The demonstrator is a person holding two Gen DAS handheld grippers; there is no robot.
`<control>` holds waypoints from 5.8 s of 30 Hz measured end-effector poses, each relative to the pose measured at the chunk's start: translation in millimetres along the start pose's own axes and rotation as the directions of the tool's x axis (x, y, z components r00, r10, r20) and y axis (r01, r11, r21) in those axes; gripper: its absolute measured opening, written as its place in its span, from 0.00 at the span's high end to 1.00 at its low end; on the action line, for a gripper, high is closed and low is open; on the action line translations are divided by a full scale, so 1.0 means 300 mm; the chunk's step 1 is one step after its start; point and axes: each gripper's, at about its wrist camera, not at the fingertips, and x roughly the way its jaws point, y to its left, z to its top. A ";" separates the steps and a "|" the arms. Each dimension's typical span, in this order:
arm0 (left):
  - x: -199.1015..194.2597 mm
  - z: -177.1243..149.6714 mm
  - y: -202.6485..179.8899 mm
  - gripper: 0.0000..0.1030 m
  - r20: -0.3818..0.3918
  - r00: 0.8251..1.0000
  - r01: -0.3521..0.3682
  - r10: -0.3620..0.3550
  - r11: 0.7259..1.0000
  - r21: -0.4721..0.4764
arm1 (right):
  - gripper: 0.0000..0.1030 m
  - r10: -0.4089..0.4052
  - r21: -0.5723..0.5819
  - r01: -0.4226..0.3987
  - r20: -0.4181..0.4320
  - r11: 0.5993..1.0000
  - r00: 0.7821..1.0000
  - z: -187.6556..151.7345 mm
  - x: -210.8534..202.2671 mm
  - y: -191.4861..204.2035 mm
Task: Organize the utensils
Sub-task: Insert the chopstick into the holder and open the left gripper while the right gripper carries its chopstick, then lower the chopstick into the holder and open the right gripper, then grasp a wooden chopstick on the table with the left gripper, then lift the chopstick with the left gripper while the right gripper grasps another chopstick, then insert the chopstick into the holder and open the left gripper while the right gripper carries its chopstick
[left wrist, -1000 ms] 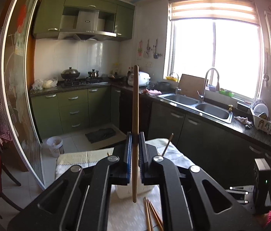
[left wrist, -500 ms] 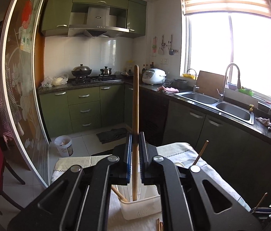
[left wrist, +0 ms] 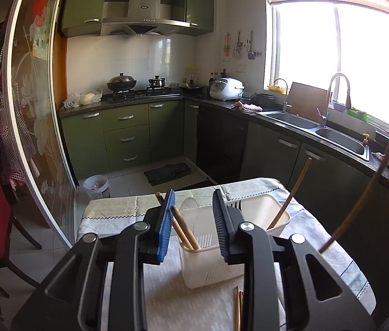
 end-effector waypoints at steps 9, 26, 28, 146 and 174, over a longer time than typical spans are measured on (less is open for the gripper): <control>-0.096 -0.052 0.003 0.57 -0.033 0.999 -0.028 0.029 1.000 0.002 | 0.94 -0.090 -0.054 0.090 -0.002 0.995 0.996 0.084 0.254 0.022; -0.085 -0.161 -0.062 0.51 -0.240 0.969 0.070 -0.063 0.997 0.021 | 0.87 -0.102 -0.099 0.086 -0.163 0.991 0.981 -0.135 0.420 -0.015; -0.032 -0.200 -0.087 0.51 -0.332 0.939 0.106 -0.094 0.994 0.017 | 0.84 -0.079 -0.091 0.068 -0.131 0.994 0.988 -0.123 0.329 -0.008; -0.260 -0.210 -0.081 0.94 -0.285 0.937 0.221 -0.203 0.975 0.033 | 0.93 0.009 -0.062 -0.042 -0.467 0.997 0.884 -0.504 0.062 -0.018; 0.062 0.130 -0.109 0.94 -0.141 0.987 0.074 -0.072 0.997 0.011 | 0.93 0.055 0.015 -0.054 -0.410 0.998 0.911 -0.436 0.011 -0.096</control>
